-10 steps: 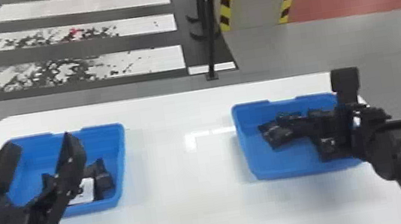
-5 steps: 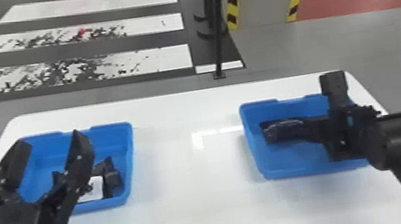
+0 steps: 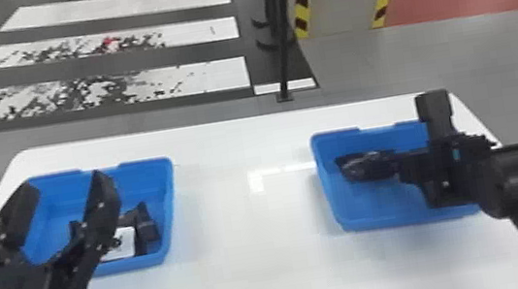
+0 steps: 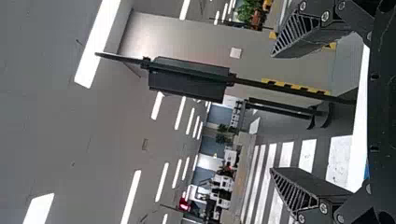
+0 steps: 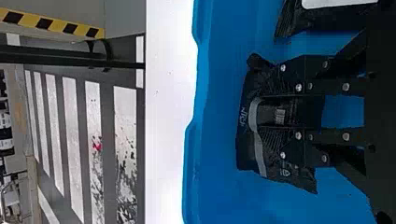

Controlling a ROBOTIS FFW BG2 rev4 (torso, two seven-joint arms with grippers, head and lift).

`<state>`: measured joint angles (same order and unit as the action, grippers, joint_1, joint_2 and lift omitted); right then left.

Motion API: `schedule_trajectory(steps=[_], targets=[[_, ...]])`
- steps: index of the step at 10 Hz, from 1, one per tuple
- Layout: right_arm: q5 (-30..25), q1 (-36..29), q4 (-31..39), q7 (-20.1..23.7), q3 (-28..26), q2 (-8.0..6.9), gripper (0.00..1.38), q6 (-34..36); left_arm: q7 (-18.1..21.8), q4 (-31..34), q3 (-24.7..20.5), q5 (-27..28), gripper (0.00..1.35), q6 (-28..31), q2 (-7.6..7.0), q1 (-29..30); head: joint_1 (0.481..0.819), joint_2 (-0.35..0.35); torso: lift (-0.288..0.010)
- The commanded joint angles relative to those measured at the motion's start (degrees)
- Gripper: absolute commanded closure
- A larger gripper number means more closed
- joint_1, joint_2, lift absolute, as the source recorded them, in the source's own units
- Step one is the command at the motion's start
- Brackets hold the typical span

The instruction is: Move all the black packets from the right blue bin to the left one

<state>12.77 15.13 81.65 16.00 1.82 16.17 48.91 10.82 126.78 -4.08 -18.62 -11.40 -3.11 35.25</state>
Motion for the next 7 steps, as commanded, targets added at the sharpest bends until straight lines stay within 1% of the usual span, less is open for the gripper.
schedule_trajectory(steps=[1, 2, 3, 4, 5, 6, 7], targets=[[0.9, -1.1, 0.4, 0.0, -1.4, -0.09, 1.17, -0.7, 0.0, 0.0, 0.0, 0.0, 0.18, -0.1, 0.03, 0.0, 0.695, -0.046, -0.140], [1.1, -2.3, 2.1, 0.0, -2.7, -0.18, 1.17, -1.2, 0.0, -0.2, -0.2, 0.0, 0.18, -0.4, 0.03, 0.0, 0.695, -0.048, -0.140], [2.2, -5.0, 5.9, 0.1, -4.9, -0.53, 1.17, -1.4, 0.0, -0.2, -0.2, 0.0, 0.18, -0.7, 0.03, 0.0, 0.695, -0.051, -0.140], [4.4, -8.2, 11.1, 0.8, -7.1, -0.79, 1.17, -1.4, 0.0, -0.2, -0.2, 0.0, 0.18, -1.3, 0.12, 0.0, 0.695, -0.055, -0.140], [7.9, -11.3, 16.9, 2.8, -9.6, -0.88, 1.17, -1.4, -0.2, -0.2, -0.2, -0.1, 0.17, -2.4, 0.12, 0.0, 0.695, -0.055, -0.140], [11.6, -14.8, 24.0, 3.9, -11.8, -1.32, 1.17, -1.4, -0.3, -0.2, 0.0, -0.5, 0.17, -3.1, 0.21, 0.0, 0.695, -0.045, -0.140], [14.8, -16.3, 28.5, 5.9, -12.9, -1.58, 1.17, -2.4, -0.3, -0.2, 0.1, -1.0, 0.18, -3.2, 0.21, 0.0, 0.695, -0.038, -0.140]])
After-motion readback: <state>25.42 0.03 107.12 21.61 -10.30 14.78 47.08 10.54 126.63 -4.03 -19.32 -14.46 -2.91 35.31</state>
